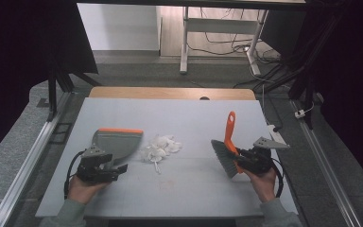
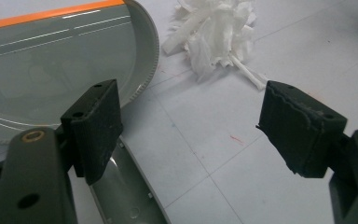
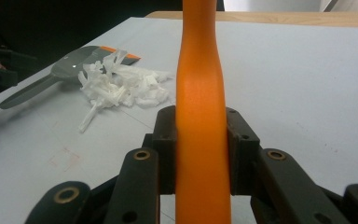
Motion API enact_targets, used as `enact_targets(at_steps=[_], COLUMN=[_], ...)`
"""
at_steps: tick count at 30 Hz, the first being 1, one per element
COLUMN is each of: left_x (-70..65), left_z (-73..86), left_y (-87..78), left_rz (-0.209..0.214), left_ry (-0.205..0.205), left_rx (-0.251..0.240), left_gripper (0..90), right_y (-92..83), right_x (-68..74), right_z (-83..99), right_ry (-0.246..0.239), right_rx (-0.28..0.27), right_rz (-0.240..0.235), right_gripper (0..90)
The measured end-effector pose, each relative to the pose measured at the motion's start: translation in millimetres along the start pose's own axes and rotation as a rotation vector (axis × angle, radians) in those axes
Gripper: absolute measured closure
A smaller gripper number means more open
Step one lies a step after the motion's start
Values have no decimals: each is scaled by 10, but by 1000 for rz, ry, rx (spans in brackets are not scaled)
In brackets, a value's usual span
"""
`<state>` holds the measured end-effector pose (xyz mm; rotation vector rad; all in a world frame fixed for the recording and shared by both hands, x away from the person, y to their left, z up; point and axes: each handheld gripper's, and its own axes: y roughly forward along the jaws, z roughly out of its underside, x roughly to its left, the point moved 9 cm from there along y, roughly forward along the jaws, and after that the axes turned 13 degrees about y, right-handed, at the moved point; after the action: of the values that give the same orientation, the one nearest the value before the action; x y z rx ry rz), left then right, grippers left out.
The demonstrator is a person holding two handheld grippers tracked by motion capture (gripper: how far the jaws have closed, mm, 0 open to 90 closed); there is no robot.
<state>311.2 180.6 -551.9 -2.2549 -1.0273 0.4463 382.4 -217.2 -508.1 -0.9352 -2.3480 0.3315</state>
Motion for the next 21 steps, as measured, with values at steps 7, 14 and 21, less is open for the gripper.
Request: enact_targets(at_steps=[7, 14, 21], left_x=[2, 14, 18], left_z=[-1, -5, -9], left_y=[-7, -25, -33], left_rz=[2, 4, 4], left_ry=[-2, -9, -10], left_rx=[4, -1, -1], left_gripper=[227, 227, 228], right_y=[-9, -8, -13], right_x=[3, 1, 2], right_z=[-1, 3, -3], right_ry=[2, -1, -2], right_rx=[-5, -4, -9], right_rz=[-8, -4, -8], right_gripper=[701, 700, 701])
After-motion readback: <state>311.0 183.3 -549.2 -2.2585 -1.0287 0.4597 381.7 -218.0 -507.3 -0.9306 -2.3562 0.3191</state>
